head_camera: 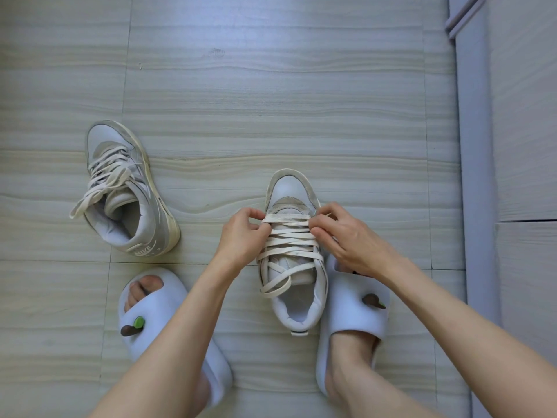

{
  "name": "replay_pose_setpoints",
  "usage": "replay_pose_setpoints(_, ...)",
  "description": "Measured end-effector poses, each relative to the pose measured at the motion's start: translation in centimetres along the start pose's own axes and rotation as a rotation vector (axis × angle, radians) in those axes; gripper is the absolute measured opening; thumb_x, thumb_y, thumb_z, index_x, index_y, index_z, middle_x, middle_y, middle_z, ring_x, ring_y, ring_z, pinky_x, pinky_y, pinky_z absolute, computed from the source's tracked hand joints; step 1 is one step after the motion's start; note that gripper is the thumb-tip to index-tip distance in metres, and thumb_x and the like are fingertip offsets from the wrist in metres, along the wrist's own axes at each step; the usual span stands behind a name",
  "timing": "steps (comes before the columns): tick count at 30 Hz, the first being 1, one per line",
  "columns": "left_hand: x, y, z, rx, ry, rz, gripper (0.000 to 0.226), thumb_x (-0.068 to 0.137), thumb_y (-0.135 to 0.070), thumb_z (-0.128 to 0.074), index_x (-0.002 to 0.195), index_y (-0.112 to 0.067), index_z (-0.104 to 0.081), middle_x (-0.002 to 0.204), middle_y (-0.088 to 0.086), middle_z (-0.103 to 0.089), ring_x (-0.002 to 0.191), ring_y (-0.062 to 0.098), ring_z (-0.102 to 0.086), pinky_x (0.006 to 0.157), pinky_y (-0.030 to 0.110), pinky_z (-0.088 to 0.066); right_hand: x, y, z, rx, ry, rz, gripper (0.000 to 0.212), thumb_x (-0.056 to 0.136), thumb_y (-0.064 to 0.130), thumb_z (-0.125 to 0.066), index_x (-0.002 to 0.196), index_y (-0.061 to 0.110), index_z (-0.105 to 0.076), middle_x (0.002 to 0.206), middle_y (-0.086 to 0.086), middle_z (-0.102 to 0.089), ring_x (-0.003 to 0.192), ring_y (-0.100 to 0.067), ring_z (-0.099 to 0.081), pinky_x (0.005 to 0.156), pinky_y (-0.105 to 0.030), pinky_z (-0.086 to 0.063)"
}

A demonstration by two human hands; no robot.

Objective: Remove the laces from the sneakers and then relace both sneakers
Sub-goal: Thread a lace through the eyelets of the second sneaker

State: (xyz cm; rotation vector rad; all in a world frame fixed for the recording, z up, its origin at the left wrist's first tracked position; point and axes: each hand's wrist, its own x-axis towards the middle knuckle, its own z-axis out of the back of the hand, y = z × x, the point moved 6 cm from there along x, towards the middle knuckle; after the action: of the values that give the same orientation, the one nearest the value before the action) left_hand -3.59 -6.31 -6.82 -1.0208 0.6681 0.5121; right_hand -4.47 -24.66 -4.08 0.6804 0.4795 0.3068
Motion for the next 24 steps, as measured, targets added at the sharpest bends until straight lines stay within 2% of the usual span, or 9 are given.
replay_pose_setpoints(4, -0.3, 0.1, 0.2, -0.068, 0.067, 0.011, 0.023, 0.087, -0.018, -0.061, 0.108, -0.017, -0.053, 0.087, 0.003, -0.068, 0.068, 0.014, -0.062, 0.060, 0.027, -0.051, 0.1, -0.2, -0.1, 0.203, -0.097, -0.118, 0.017, 0.094, 0.023, -0.054, 0.094, 0.013, -0.068, 0.105, 0.002, -0.051, 0.088, -0.016, -0.057, 0.082, -0.037, -0.049)
replay_pose_setpoints(6, -0.4, -0.3, 0.4, -0.039, 0.066, -0.034, 0.022, 0.084, -0.022, -0.066, 0.101, -0.022, -0.052, 0.093, -0.002, -0.062, 0.068, 0.014, -0.061, 0.059, 0.026, -0.051, 0.4, -0.3, 0.5, 0.334, -0.198, -0.185, 0.016, 0.092, 0.019, -0.058, 0.089, 0.011, -0.071, 0.101, 0.004, -0.051, 0.090, -0.014, -0.057, 0.083, -0.033, -0.049)
replay_pose_setpoints(8, -0.5, -0.9, 0.3, 0.050, 0.046, -0.105, 0.020, 0.082, -0.026, -0.069, 0.092, -0.024, -0.051, 0.092, -0.007, -0.058, 0.068, 0.015, -0.060, 0.064, 0.032, -0.053, 1.0, -0.1, 0.8, 0.369, -0.253, -0.218, 0.011, 0.090, 0.015, -0.060, 0.091, 0.010, -0.070, 0.097, 0.004, -0.051, 0.085, -0.013, -0.056, 0.081, -0.031, -0.049)
replay_pose_setpoints(11, -0.5, -1.7, 0.0, 0.169, 0.001, -0.188, 0.020, 0.081, -0.029, -0.069, 0.087, -0.024, -0.051, 0.092, -0.004, -0.057, 0.078, 0.021, -0.059, 0.073, 0.038, -0.049, 1.8, 0.5, 0.1, 0.246, -0.160, -0.223, 0.010, 0.088, 0.016, -0.062, 0.095, 0.011, -0.066, 0.098, 0.004, -0.046, 0.083, -0.014, -0.055, 0.082, -0.032, -0.045)
replay_pose_setpoints(15, -0.5, -2.2, -0.6, 0.328, 0.002, -0.264, 0.017, 0.083, -0.027, -0.067, 0.084, -0.023, -0.050, 0.097, -0.002, -0.048, 0.079, 0.015, -0.048, 0.073, 0.029, -0.040, 2.5, 1.1, -0.5, -0.027, -0.079, -0.243, 0.013, 0.088, 0.021, -0.058, 0.097, 0.012, -0.060, 0.107, -0.001, -0.044, 0.091, -0.021, -0.050, 0.072, -0.028, -0.034)
replay_pose_setpoints(17, -0.4, -2.2, -0.8, 0.360, 0.023, -0.266, 0.015, 0.083, -0.028, -0.066, 0.086, -0.023, -0.052, 0.096, -0.006, -0.043, 0.077, 0.011, -0.046, 0.074, 0.026, -0.036, 2.7, 0.9, -0.7, -0.037, -0.044, -0.290, 0.010, 0.087, 0.020, -0.057, 0.094, 0.013, -0.057, 0.106, -0.002, -0.043, 0.093, -0.022, -0.050, 0.074, -0.028, -0.035)
replay_pose_setpoints(19, -0.5, -2.1, -1.0, 0.301, 0.059, -0.238, 0.016, 0.082, -0.032, -0.068, 0.081, -0.023, -0.055, 0.093, -0.008, -0.043, 0.072, 0.007, -0.045, 0.072, 0.024, -0.037, 2.4, 0.2, -1.0, 0.101, -0.006, -0.394, 0.007, 0.084, 0.020, -0.060, 0.084, 0.018, -0.054, 0.102, 0.002, -0.040, 0.093, -0.016, -0.049, 0.077, -0.024, -0.035)
replay_pose_setpoints(22, -0.6, -2.0, -1.0, 0.129, 0.124, -0.198, 0.017, 0.085, -0.027, -0.066, 0.072, -0.021, -0.057, 0.089, -0.001, -0.053, 0.065, 0.013, -0.048, 0.066, 0.028, -0.040, 1.8, -0.6, -1.1, 0.342, -0.010, -0.483, 0.021, 0.081, 0.023, -0.068, 0.067, 0.023, -0.053, 0.093, 0.007, -0.041, 0.080, -0.003, -0.048, 0.070, -0.016, -0.034)
replay_pose_setpoints(24, -0.6, -1.8, -0.8, 0.044, 0.140, -0.157, 0.019, 0.089, -0.023, -0.062, 0.071, -0.019, -0.056, 0.080, 0.002, -0.058, 0.063, 0.016, -0.051, 0.064, 0.031, -0.045, 1.6, -0.8, -1.0, 0.465, -0.009, -0.495, 0.027, 0.084, 0.022, -0.068, 0.061, 0.021, -0.054, 0.087, 0.002, -0.051, 0.070, -0.007, -0.050, 0.068, -0.019, -0.038)
